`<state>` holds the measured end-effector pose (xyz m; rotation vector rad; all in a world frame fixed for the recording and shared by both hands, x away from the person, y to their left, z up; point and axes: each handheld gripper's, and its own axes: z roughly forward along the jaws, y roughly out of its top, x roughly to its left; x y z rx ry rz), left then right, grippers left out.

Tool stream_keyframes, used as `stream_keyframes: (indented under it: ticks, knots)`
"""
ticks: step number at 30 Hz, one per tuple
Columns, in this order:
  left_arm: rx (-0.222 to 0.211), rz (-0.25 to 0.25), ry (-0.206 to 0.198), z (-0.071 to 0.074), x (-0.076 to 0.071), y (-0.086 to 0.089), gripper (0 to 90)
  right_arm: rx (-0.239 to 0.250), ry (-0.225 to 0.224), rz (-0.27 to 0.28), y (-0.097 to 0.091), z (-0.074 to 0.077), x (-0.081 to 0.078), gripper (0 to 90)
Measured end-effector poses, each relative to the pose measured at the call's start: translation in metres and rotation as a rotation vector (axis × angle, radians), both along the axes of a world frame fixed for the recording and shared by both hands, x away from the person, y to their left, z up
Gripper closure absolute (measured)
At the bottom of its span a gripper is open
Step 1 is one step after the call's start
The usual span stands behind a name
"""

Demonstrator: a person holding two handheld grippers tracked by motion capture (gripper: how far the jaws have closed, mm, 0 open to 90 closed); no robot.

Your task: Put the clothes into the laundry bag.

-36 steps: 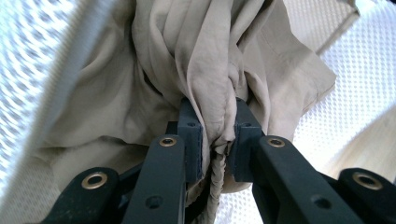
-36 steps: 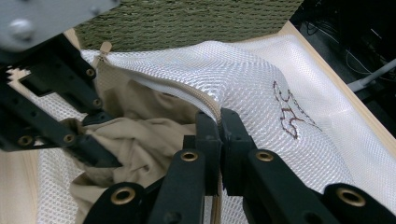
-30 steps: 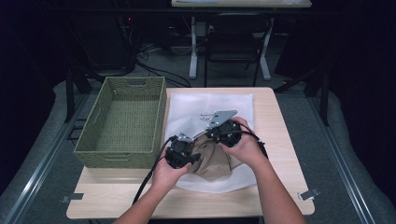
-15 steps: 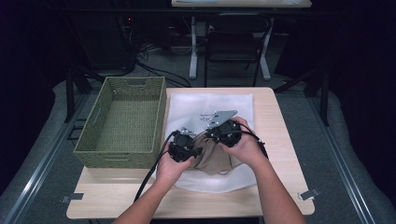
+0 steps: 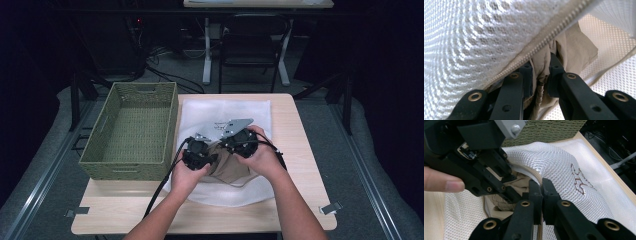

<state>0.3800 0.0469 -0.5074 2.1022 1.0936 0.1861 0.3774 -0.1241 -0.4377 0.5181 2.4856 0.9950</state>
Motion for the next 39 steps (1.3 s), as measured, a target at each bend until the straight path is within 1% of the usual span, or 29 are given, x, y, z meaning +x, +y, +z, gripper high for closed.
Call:
stream_keyframes:
  ticks: [2,6,9,11,12,13,15,18,19,20,22,23,28,29,30,33,35,39]
  knots:
    - [-0.006,0.009,0.001,-0.001,0.000,-0.001,78.5,0.000,0.001,-0.001,0.000,0.000,0.000,87.8]
    - [-0.001,0.007,-0.001,-0.001,-0.001,-0.002,76.6,0.001,0.000,-0.002,-0.001,0.000,0.001,87.8]
    - [0.015,-0.007,0.000,-0.001,-0.003,-0.002,72.2,0.002,-0.001,-0.003,-0.002,0.000,0.001,87.8]
    - [0.008,-0.008,-0.002,0.000,-0.005,-0.002,66.3,0.003,-0.002,-0.005,-0.002,0.000,0.001,87.8]
    - [0.013,-0.015,-0.001,0.002,-0.007,-0.001,64.2,0.005,-0.002,-0.007,-0.002,0.000,0.001,87.8]
    - [0.008,-0.011,-0.002,0.002,-0.008,-0.001,61.5,0.005,-0.002,-0.009,-0.003,0.000,0.001,87.8]
    - [0.007,-0.010,-0.010,0.004,-0.011,0.000,58.1,0.007,-0.003,-0.011,-0.003,0.000,0.001,87.8]
    - [-0.001,-0.010,-0.017,0.006,-0.016,0.003,54.6,0.008,-0.002,-0.010,-0.003,0.001,0.001,87.8]
    - [0.006,-0.019,-0.017,0.007,-0.017,0.004,53.9,0.009,-0.001,-0.010,-0.004,0.001,0.001,87.8]
    - [0.004,-0.016,-0.018,0.007,-0.018,0.004,53.1,0.008,-0.002,-0.010,-0.004,0.001,0.001,87.8]
    - [0.020,-0.028,-0.018,0.008,-0.021,0.003,51.5,0.009,-0.002,-0.009,-0.003,0.000,0.001,87.8]
    - [0.024,-0.025,-0.021,0.007,-0.023,0.003,51.3,0.009,-0.002,-0.008,-0.003,0.000,0.001,87.8]
    - [0.047,-0.042,-0.028,0.005,-0.028,0.004,51.0,0.008,-0.003,-0.008,-0.003,0.001,0.001,87.8]
    - [0.043,-0.039,-0.027,0.003,-0.029,0.003,50.8,0.008,-0.004,-0.009,-0.003,0.001,0.001,87.8]
    - [0.051,-0.042,-0.029,0.003,-0.029,0.004,50.8,0.007,-0.004,-0.008,-0.003,0.001,0.001,87.8]
    - [0.053,-0.037,-0.033,0.000,-0.031,0.005,50.8,0.008,-0.005,-0.008,-0.003,0.001,0.001,87.8]
    - [0.070,-0.045,-0.034,-0.001,-0.031,0.006,50.8,0.007,-0.004,-0.008,-0.003,0.001,0.001,87.8]
    - [0.081,-0.045,-0.031,-0.005,-0.032,0.007,51.9,0.006,-0.004,-0.007,-0.003,0.001,0.001,87.8]
